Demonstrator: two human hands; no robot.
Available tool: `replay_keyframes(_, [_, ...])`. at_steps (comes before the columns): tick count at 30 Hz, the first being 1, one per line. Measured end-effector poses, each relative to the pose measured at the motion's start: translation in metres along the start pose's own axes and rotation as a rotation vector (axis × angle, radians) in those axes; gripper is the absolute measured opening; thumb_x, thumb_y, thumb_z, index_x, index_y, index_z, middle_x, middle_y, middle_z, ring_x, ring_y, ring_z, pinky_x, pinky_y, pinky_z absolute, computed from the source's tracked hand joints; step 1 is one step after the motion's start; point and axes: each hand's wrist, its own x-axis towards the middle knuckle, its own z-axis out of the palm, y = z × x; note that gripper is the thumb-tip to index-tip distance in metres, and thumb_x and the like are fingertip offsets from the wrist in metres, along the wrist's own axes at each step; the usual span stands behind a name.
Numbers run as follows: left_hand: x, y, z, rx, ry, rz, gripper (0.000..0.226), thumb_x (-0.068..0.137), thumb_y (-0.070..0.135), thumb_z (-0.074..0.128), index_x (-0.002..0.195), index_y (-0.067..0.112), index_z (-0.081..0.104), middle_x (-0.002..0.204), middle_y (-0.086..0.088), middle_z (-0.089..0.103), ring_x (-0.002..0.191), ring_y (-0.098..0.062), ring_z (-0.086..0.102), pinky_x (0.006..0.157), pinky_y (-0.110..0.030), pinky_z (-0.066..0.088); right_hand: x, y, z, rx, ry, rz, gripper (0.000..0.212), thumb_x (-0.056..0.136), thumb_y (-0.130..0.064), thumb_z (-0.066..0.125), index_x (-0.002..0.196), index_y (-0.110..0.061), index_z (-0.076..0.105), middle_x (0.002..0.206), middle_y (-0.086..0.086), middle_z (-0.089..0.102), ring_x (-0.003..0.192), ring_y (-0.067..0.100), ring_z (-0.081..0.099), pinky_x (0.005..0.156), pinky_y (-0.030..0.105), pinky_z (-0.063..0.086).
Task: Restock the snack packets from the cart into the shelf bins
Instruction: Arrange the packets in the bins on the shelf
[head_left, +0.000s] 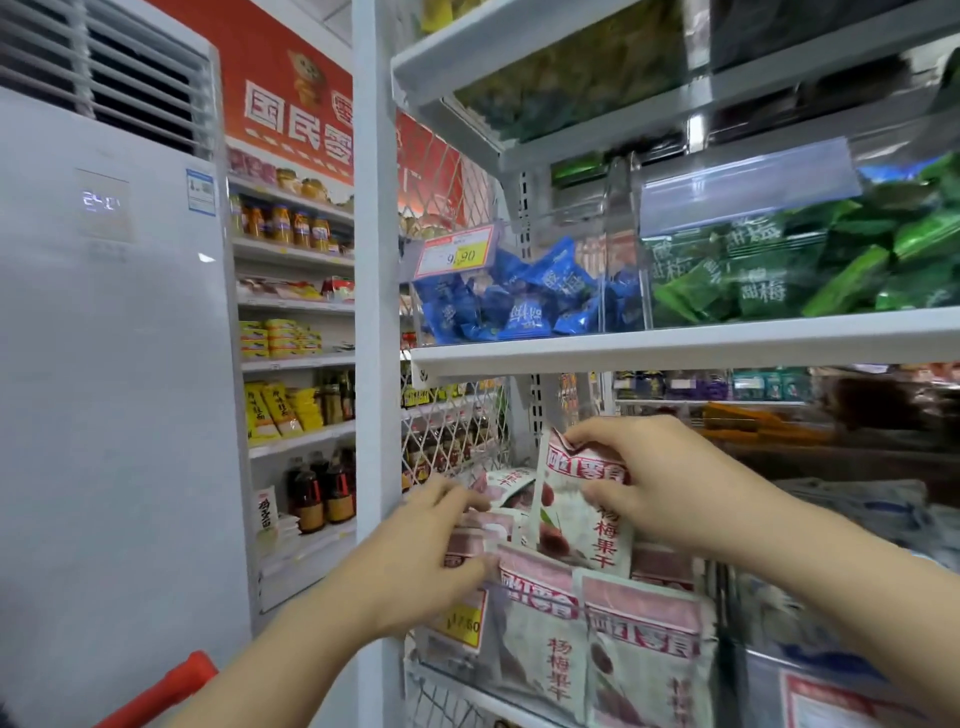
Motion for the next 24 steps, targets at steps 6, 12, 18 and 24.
replay_keyframes(6, [0.002,0.005,-0.003,0.068,-0.014,-0.092,0.038,0.085,0.061,0.053,0.098,0.025,0.054,0.095,0.006,0.058,0.085,-0.012,0.057,0.078,-0.034,0.052,0.01,-0.024,0.006,0.029,0.156,-0.069,0.049,0.096,-0.032,0.062,0.143,-0.033,0.047,0.138,-0.009,0.057,0.128,0.015,0.052,0.108,0.038,0.043])
replay_keyframes(12, [0.003,0.012,-0.013,0.089,-0.133,-0.108,0.044,0.092,0.05,0.054,0.067,0.015,0.045,0.064,-0.001,0.047,0.057,-0.017,0.041,0.053,-0.031,0.031,0.03,-0.035,0.026,0.172,0.226,-0.05,0.048,0.094,-0.026,0.065,0.14,-0.03,0.051,0.136,-0.009,0.059,0.126,0.015,0.053,0.107,0.038,0.043])
replay_keyframes(18, [-0.005,0.005,-0.016,0.081,-0.201,-0.075,0.043,0.098,0.05,0.048,0.067,0.023,0.038,0.07,-0.008,0.046,0.062,-0.014,0.04,0.057,-0.032,0.031,0.035,-0.038,0.037,0.279,0.257,-0.039,0.045,0.091,-0.024,0.069,0.134,-0.027,0.057,0.129,-0.009,0.065,0.121,0.012,0.058,0.104,0.034,0.045])
replay_keyframes(24, [-0.001,-0.011,-0.011,-0.089,-0.118,-0.075,0.024,0.096,0.042,0.052,0.098,0.022,0.065,0.092,0.006,0.067,0.087,-0.014,0.062,0.076,-0.031,0.05,0.029,-0.036,0.036,0.3,0.226,-0.031,0.042,0.089,-0.021,0.072,0.13,-0.026,0.061,0.125,-0.01,0.067,0.116,0.009,0.06,0.101,0.024,0.044])
